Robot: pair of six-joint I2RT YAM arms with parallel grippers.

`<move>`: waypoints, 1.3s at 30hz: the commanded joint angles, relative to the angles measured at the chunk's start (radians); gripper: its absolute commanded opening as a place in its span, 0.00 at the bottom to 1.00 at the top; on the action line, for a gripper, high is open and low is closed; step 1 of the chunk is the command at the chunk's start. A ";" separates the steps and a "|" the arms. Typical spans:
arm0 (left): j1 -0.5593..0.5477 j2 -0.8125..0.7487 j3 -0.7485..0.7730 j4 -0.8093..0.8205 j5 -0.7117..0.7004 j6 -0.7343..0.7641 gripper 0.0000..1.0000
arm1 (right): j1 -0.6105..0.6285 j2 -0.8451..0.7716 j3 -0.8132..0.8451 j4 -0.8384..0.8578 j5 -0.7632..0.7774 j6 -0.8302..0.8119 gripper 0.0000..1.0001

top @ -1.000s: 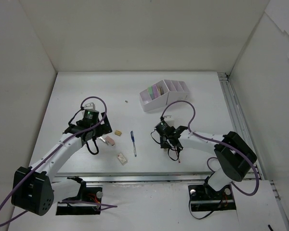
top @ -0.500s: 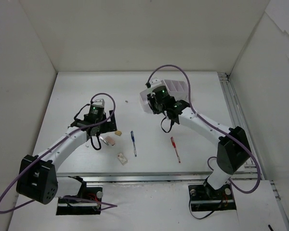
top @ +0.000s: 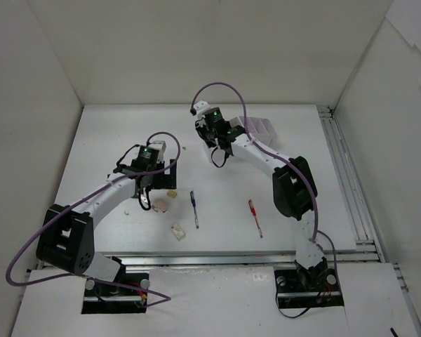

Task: Sort the stationery into containers
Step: Place the stationery in the storage box, then pick up the stationery from the center of the board.

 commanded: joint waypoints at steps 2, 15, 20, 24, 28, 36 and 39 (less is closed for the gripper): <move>-0.007 0.019 0.060 0.054 0.051 0.060 0.99 | -0.004 0.048 0.104 0.015 0.128 -0.003 0.14; -0.045 0.129 0.090 0.071 0.031 0.080 0.93 | 0.008 -0.118 -0.007 0.014 -0.062 0.032 0.67; -0.065 0.175 0.103 0.057 0.026 0.076 0.80 | 0.013 -0.297 -0.095 0.040 -0.180 0.075 0.83; -0.085 0.186 0.087 0.048 0.016 0.073 0.69 | 0.011 -0.450 -0.256 0.132 -0.171 0.110 0.98; -0.094 0.191 0.065 0.051 -0.006 0.065 0.62 | 0.008 -0.627 -0.400 0.196 -0.108 0.133 0.98; -0.103 0.255 0.085 -0.001 -0.047 0.033 0.45 | -0.008 -0.851 -0.640 0.206 0.080 0.170 0.98; -0.103 0.260 0.074 -0.010 -0.063 0.008 0.45 | -0.015 -0.920 -0.687 0.201 0.116 0.199 0.98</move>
